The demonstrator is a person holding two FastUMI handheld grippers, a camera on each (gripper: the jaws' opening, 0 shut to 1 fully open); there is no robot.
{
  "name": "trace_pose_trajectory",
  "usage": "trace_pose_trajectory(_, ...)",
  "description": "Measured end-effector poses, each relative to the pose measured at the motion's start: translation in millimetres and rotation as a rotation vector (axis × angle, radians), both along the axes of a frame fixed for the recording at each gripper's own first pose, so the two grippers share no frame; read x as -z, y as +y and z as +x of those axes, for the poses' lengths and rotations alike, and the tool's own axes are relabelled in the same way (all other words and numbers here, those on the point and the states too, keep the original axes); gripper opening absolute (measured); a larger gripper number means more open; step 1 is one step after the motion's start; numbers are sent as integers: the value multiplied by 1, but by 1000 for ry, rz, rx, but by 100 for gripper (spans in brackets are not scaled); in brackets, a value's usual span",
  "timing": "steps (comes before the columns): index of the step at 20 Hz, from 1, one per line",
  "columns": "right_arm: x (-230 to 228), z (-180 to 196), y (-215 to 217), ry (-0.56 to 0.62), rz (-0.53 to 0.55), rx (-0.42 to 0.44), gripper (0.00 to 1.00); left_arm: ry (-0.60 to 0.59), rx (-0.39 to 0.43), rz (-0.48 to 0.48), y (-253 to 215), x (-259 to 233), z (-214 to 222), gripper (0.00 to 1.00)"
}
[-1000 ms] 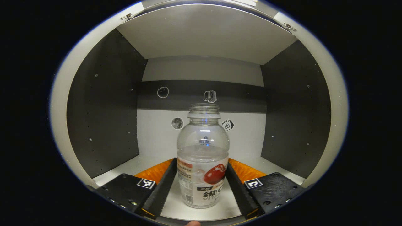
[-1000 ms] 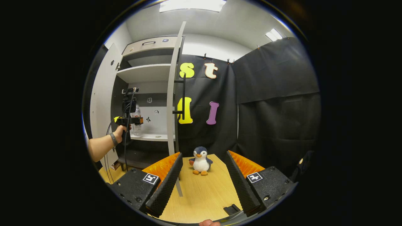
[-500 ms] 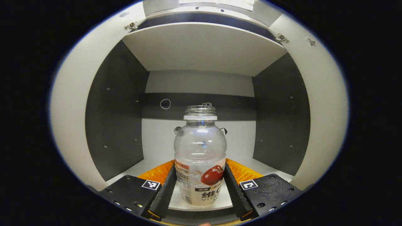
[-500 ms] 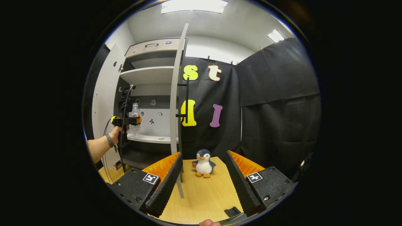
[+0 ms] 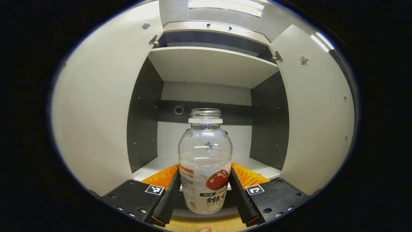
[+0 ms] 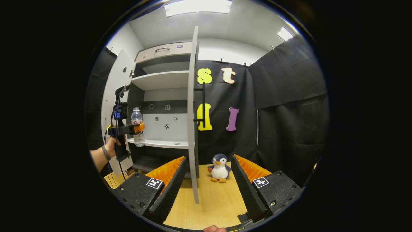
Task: Grasp the bottle in the cabinet with the left hand and place it on the coaster, then close the right door with the right hand and the left door with the left hand.
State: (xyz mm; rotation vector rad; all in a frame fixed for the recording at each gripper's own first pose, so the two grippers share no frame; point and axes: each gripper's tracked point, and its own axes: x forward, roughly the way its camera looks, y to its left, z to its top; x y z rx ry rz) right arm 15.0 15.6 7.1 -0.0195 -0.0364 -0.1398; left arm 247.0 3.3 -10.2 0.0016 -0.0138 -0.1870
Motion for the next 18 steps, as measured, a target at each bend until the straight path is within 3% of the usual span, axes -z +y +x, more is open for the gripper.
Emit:
trace_pose_trajectory(9,-28,-5,27,0,-47,-122,84,-64,-33,89,-3,35,-82,77)
trace_pose_trajectory(18,-64,-3,60,-82,-29,-160,84,-5,-14,130,-36,146,-145,77)
